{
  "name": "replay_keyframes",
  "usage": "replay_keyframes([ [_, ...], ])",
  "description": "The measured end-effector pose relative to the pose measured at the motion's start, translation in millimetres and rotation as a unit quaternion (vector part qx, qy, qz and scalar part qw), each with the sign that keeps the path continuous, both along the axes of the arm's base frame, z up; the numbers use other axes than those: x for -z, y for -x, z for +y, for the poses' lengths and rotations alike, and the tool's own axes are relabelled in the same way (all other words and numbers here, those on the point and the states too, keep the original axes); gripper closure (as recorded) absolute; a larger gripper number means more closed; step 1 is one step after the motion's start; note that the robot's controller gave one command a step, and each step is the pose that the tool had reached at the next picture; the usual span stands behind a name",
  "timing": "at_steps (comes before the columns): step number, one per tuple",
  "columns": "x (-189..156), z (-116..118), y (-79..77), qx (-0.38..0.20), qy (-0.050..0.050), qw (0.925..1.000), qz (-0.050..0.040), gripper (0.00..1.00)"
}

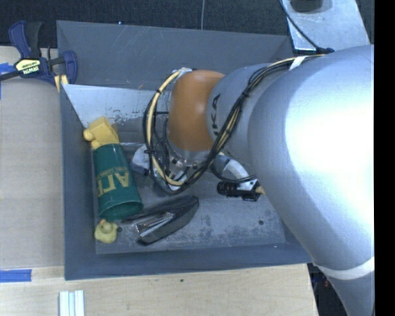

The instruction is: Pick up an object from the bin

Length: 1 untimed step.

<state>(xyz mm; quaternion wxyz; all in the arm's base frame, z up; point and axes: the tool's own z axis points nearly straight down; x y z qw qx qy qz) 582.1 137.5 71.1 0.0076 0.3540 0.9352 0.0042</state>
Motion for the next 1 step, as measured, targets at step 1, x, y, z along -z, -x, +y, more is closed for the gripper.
replay_keyframes([
  [1,-0.1,0.0,0.0,0.000,0.000,1.0000,0.0000,1.00],
])
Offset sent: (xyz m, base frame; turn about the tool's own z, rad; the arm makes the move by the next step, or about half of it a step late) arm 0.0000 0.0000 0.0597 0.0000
